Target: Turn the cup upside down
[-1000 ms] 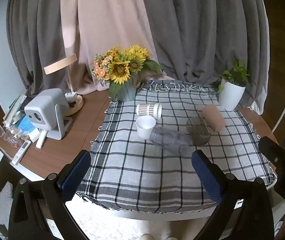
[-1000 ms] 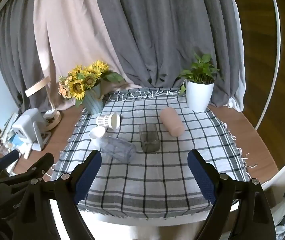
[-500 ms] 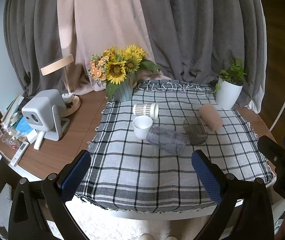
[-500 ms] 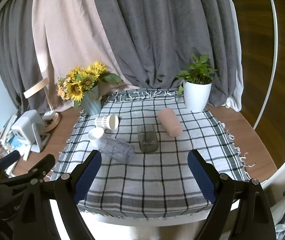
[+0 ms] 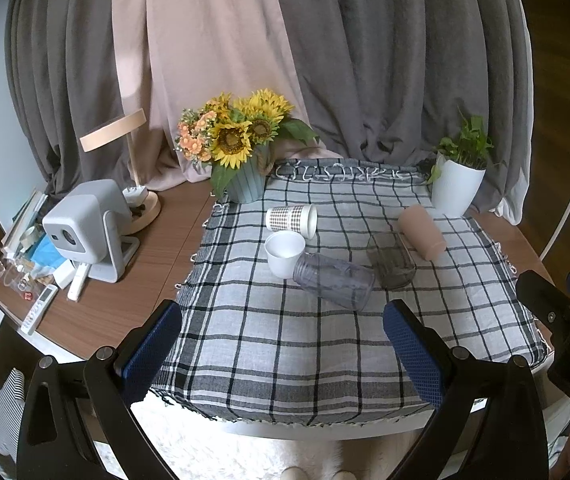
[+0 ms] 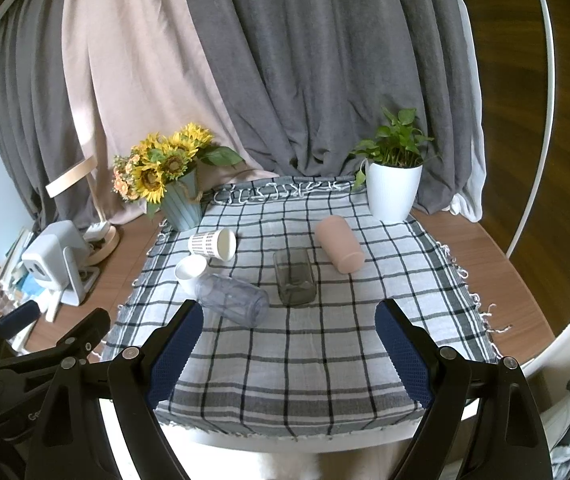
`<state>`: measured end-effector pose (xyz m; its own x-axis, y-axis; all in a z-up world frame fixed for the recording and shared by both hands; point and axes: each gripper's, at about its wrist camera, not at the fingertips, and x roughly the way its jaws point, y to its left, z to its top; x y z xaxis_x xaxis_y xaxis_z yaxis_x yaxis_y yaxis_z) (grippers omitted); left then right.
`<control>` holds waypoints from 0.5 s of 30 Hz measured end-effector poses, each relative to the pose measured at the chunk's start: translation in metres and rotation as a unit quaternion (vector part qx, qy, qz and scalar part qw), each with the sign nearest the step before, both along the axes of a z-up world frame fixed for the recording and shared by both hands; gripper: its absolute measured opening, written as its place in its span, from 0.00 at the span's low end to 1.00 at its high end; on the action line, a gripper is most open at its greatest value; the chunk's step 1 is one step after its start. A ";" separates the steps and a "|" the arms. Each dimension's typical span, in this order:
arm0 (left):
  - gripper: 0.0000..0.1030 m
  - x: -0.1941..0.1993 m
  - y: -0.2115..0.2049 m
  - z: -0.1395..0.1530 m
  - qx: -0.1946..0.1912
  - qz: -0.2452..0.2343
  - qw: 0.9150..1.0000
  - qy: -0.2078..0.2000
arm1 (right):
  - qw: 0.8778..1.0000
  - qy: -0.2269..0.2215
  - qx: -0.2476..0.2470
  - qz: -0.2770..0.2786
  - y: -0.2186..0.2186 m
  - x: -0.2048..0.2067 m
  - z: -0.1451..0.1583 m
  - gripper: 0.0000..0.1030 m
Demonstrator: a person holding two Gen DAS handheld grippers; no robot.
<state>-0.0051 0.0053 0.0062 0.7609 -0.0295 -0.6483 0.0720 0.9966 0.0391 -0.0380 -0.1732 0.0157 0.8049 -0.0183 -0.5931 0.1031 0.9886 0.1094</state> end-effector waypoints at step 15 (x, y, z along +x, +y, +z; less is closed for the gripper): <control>1.00 0.006 0.000 0.003 0.000 -0.003 1.000 -0.003 | 1.000 -0.001 0.001 -0.001 0.001 0.001 0.000 0.85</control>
<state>0.0005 0.0049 0.0093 0.7642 -0.0348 -0.6441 0.0781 0.9962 0.0389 -0.0374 -0.1725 0.0161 0.8063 -0.0194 -0.5912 0.1053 0.9882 0.1111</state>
